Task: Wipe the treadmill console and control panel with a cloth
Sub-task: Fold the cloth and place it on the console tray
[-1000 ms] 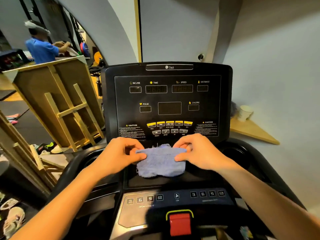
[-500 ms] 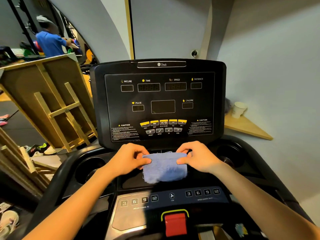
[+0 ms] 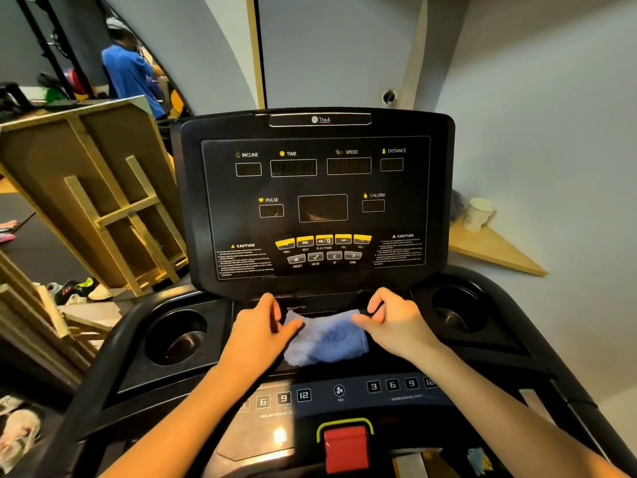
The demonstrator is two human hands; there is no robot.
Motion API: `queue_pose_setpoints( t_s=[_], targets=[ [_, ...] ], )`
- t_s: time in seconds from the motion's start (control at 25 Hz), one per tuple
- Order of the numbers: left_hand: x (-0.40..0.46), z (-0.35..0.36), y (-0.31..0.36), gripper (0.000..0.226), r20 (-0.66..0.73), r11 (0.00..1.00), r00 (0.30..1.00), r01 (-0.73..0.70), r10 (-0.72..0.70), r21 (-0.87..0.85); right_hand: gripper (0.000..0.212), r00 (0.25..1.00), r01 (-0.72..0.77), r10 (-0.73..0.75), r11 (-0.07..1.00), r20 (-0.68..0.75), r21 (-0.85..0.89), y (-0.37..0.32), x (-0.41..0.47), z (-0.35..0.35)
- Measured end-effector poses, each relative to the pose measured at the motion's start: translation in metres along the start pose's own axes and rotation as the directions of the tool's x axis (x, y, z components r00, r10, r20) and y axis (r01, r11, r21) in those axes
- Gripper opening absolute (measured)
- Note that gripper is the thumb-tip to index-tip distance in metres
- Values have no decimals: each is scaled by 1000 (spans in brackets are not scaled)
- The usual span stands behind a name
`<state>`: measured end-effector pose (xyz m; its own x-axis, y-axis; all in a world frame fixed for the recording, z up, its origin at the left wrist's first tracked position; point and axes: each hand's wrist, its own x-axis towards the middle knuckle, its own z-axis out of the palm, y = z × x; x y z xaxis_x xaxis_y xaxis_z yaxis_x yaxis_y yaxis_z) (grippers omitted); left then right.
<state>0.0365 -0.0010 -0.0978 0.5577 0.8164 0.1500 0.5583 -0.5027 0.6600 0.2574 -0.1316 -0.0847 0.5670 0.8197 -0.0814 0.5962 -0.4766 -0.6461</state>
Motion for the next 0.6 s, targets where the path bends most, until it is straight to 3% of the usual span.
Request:
queue_pose_setpoints(
  t_s=[0.24, 0.52, 0.6],
  targets=[
    [-16, -4, -4, 42, 188, 993, 975, 118, -119, 17, 40, 974, 26, -14, 998, 224, -54, 1, -15, -7],
    [-6, -6, -7, 24, 361, 968, 927, 178, -104, -176, 24, 950, -17, 39, 997, 311, -74, 1, -8, -7],
    [-4, -5, -6, 24, 397, 984, 911, 155, -111, -82, 25, 951, -10, 64, 985, 304, -174, 0, -5, -4]
  ],
)
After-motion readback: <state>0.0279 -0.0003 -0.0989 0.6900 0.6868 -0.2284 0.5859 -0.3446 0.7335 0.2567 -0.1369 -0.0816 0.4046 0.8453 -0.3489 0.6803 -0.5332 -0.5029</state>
